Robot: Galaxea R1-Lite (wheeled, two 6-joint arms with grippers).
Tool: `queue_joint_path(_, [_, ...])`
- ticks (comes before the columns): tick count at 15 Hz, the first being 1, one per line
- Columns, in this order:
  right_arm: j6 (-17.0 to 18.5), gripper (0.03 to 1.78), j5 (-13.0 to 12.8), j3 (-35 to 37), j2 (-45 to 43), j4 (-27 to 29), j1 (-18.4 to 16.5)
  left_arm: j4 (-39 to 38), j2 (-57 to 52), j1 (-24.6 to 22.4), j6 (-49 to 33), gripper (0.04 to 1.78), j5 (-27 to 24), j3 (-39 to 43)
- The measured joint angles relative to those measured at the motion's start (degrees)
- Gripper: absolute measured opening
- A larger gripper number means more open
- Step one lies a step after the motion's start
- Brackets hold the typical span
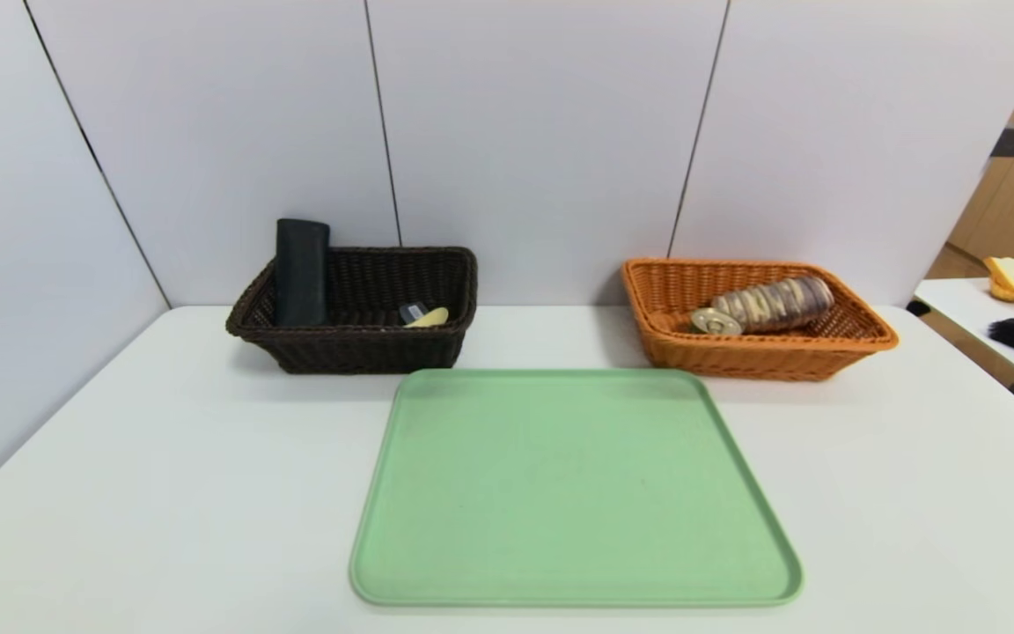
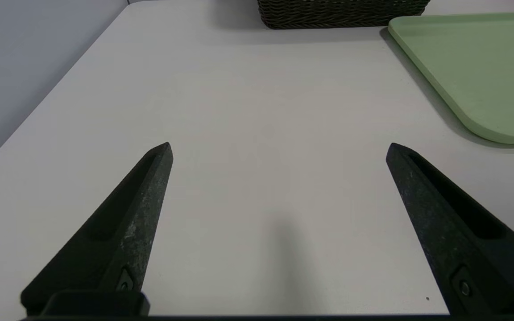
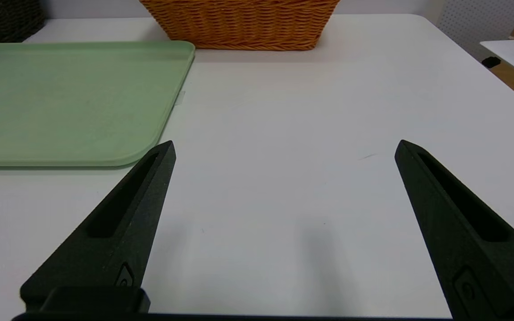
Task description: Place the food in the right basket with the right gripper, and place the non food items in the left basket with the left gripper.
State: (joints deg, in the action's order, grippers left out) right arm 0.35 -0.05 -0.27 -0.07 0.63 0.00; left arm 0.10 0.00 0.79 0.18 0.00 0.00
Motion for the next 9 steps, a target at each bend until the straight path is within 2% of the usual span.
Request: queue_joint_path(9, [-0.13, 1.70, -0.05, 0.02, 0.00, -0.17, 0.00, 0.00, 0.00, 0.00, -0.02, 1.69, 0.00, 0.00])
